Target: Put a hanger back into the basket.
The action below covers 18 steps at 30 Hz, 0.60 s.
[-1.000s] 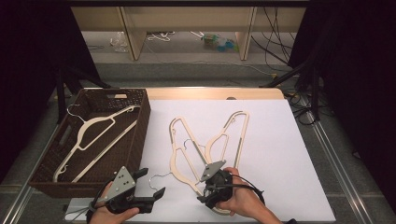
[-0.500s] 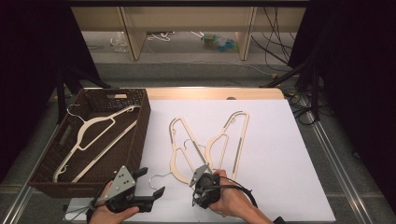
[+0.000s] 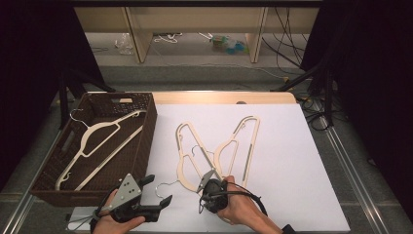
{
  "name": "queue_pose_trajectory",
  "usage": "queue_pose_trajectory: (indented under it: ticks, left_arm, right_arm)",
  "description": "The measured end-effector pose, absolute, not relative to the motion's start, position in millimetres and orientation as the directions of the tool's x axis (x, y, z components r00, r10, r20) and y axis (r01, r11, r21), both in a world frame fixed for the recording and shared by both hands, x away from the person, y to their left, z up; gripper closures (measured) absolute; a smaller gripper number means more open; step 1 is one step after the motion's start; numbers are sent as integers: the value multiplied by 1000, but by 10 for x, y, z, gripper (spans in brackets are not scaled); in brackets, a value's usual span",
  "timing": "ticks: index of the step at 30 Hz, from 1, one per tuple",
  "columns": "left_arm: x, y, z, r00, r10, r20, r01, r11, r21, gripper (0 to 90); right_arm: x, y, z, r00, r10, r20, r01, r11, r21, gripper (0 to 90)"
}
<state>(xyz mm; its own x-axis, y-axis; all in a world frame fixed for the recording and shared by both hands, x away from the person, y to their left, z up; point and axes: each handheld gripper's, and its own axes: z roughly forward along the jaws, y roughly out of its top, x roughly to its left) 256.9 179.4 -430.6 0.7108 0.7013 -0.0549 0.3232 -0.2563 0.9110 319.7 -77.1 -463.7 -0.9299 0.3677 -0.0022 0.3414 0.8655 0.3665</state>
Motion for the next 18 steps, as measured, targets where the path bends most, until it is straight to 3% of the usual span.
queue_pose_trajectory:
  ticks: [11,18]
  left_arm:
    - [2594,1808,-4330,710,702,-63,324,-245,914,174]
    - [2598,1806,-4329,715,697,-51,324,-266,908,174]
  right_arm:
    - [3286,-878,-4557,-928,374,1,355,881,313,789]
    - [3353,-857,-4603,-919,391,55,389,873,293,777]
